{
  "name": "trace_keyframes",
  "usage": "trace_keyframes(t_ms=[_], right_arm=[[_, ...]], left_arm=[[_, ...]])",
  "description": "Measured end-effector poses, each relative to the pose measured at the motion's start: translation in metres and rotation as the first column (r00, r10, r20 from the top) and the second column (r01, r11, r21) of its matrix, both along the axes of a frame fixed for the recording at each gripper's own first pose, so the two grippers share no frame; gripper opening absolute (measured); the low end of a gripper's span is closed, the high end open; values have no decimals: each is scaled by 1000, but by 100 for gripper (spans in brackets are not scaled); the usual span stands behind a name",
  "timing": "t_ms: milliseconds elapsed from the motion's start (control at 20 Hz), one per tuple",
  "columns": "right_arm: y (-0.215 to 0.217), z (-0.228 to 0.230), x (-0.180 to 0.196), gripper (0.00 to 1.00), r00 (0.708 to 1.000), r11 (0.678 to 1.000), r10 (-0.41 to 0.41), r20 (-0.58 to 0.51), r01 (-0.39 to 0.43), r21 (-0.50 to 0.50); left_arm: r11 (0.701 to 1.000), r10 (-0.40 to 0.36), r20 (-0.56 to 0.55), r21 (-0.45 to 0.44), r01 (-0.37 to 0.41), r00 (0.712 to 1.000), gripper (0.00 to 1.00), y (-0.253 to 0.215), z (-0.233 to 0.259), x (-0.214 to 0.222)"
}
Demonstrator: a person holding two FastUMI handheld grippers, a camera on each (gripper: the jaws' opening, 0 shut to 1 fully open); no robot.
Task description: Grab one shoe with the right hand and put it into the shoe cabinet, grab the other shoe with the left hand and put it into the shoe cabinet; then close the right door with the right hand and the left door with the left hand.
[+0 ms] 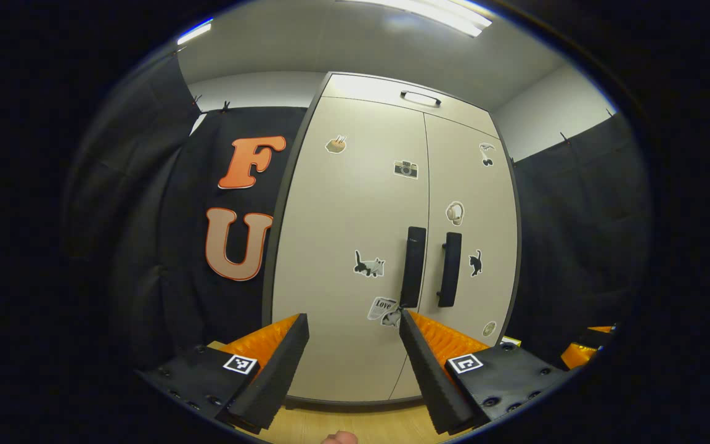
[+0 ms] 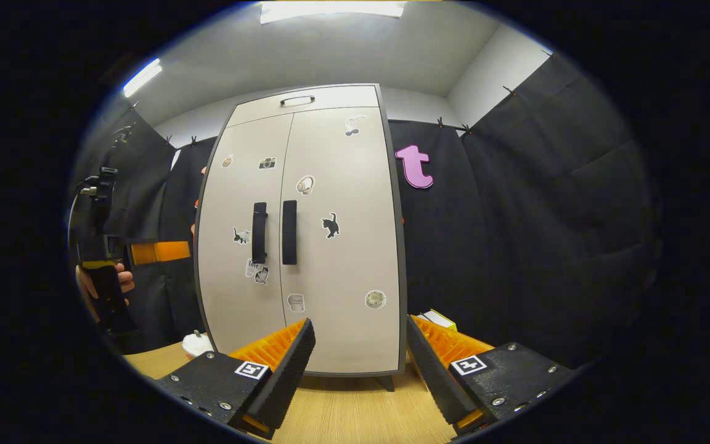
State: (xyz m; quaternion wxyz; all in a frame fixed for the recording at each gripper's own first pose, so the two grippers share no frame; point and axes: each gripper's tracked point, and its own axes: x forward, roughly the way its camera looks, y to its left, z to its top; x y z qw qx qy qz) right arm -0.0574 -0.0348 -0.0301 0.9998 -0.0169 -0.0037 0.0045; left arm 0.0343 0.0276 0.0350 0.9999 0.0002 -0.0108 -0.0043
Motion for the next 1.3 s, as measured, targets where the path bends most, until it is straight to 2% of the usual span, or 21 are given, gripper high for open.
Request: trace_keyframes(t_ms=[200,450,750,950,1300], right_arm=[[9,-3,-4,92,1000,1000,23,1,-23,-16],[14,-8,-10,92,1000,999,29,-6,-29,-31],[10,-15,-15,92,1000,1000,9,-16,-9,-10],[7,-17,-15,92,1000,1000,-1,-19,1,-2],[7,-10,-16,92,1000,1000,1,-9,-1,11]], left_arm=[[998,55,-10,34,-54,998,96,4,-28,-43],[999,37,-38,23,-36,999,96,-6,-54,-73],[997,67,-14,39,-66,998,96,-2,-58,-89],[998,65,-43,-15,-66,997,96,-1,-66,-88],[996,89,-49,4,-89,995,96,6,-67,-91]])
